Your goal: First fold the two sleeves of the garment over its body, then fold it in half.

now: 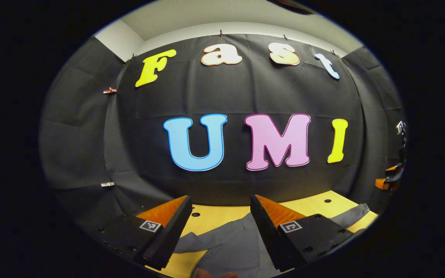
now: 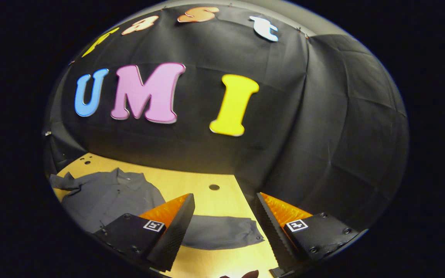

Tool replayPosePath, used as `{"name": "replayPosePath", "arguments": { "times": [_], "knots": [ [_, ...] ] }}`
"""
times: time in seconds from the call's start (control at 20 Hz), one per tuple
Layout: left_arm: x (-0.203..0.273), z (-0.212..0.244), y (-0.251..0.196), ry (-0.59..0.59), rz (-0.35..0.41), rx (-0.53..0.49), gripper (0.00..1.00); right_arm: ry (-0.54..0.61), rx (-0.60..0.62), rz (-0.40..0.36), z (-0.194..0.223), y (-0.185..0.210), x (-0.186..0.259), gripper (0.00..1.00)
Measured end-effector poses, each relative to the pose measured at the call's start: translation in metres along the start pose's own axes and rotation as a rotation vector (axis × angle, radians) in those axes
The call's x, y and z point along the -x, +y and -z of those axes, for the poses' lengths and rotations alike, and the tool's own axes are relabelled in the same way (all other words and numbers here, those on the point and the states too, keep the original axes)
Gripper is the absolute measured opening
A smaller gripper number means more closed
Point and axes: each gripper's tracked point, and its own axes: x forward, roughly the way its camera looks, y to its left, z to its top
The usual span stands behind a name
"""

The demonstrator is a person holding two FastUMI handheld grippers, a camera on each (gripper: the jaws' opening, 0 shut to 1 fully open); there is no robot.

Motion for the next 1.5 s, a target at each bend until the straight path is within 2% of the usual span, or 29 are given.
{"name": "replayPosePath", "arguments": {
  "times": [0.25,0.55,0.75,1.0,1.05,1.1,1.15,1.25,1.4,1.5],
  "knots": [
    [-0.004,0.010,-0.032,0.051,0.003,-0.024,0.95,0.155,-0.026,0.019,0.085,-0.038,-0.063,0.98],
    [-0.010,0.021,-0.052,0.109,-0.029,-0.066,0.97,0.308,-0.085,0.014,0.174,-0.052,-0.107,0.98],
    [-0.012,0.024,-0.056,0.134,-0.057,-0.081,0.98,0.382,-0.103,0.009,0.212,-0.059,-0.124,0.98],
    [-0.011,0.021,-0.072,0.136,-0.067,-0.107,0.97,0.446,-0.068,-0.004,0.248,-0.062,-0.139,0.98],
    [-0.010,0.022,-0.074,0.137,-0.073,-0.113,0.97,0.467,-0.077,-0.020,0.252,-0.060,-0.138,0.98],
    [-0.009,0.021,-0.075,0.137,-0.080,-0.120,0.97,0.451,-0.106,-0.030,0.250,-0.058,-0.143,0.94],
    [-0.006,0.020,-0.076,0.132,-0.086,-0.127,0.97,0.471,-0.134,-0.045,0.252,-0.058,-0.139,0.96],
    [-0.002,0.019,-0.078,0.130,-0.091,-0.135,0.97,0.474,-0.172,-0.046,0.253,-0.058,-0.141,0.83],
    [0.004,0.019,-0.077,0.134,-0.103,-0.138,0.97,0.474,-0.119,-0.070,0.252,-0.051,-0.142,0.14],
    [0.008,0.016,-0.072,0.129,-0.109,-0.138,0.98,0.490,-0.095,-0.068,0.251,-0.049,-0.142,0.06]
  ]
}}
